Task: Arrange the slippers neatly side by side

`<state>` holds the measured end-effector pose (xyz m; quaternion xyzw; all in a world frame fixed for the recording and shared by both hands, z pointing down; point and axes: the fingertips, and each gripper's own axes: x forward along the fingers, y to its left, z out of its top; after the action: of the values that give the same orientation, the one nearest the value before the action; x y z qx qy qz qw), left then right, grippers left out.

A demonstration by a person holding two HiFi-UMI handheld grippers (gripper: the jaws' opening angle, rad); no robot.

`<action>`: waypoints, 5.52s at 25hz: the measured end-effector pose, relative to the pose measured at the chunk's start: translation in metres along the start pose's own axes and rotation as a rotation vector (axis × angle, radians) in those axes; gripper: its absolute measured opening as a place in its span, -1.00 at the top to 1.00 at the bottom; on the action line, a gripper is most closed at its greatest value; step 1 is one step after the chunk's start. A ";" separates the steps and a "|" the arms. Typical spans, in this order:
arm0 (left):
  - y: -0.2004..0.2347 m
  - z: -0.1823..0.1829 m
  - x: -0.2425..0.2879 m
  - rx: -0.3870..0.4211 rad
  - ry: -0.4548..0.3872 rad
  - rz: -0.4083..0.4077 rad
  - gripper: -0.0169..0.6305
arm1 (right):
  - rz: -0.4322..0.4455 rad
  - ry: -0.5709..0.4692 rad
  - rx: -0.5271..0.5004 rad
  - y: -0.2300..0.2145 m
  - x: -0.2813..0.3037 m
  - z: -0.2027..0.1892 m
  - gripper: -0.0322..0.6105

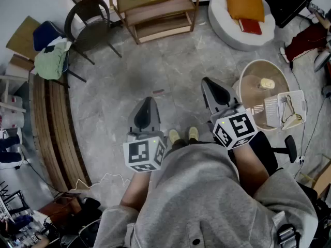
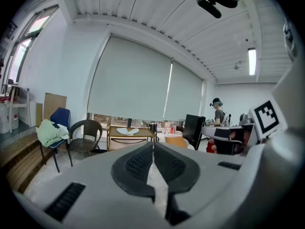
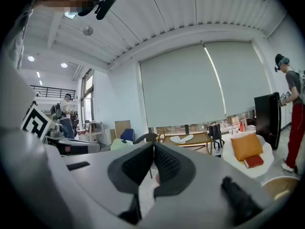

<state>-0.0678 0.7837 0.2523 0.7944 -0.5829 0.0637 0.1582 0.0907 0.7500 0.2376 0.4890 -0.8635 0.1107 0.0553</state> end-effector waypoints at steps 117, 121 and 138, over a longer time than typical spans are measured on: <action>0.146 0.166 0.515 0.050 0.007 0.039 0.89 | 0.017 0.004 0.012 -0.309 0.458 0.103 0.82; 0.158 0.176 0.540 0.049 0.001 0.040 0.89 | 0.015 0.011 0.014 -0.318 0.480 0.105 0.82; 0.243 0.219 0.635 -0.019 0.012 0.051 0.89 | 0.026 0.094 -0.026 -0.326 0.613 0.134 0.82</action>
<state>-0.1173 0.0717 0.2705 0.7772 -0.6028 0.0669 0.1677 0.0556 0.0450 0.2774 0.4713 -0.8675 0.1230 0.1010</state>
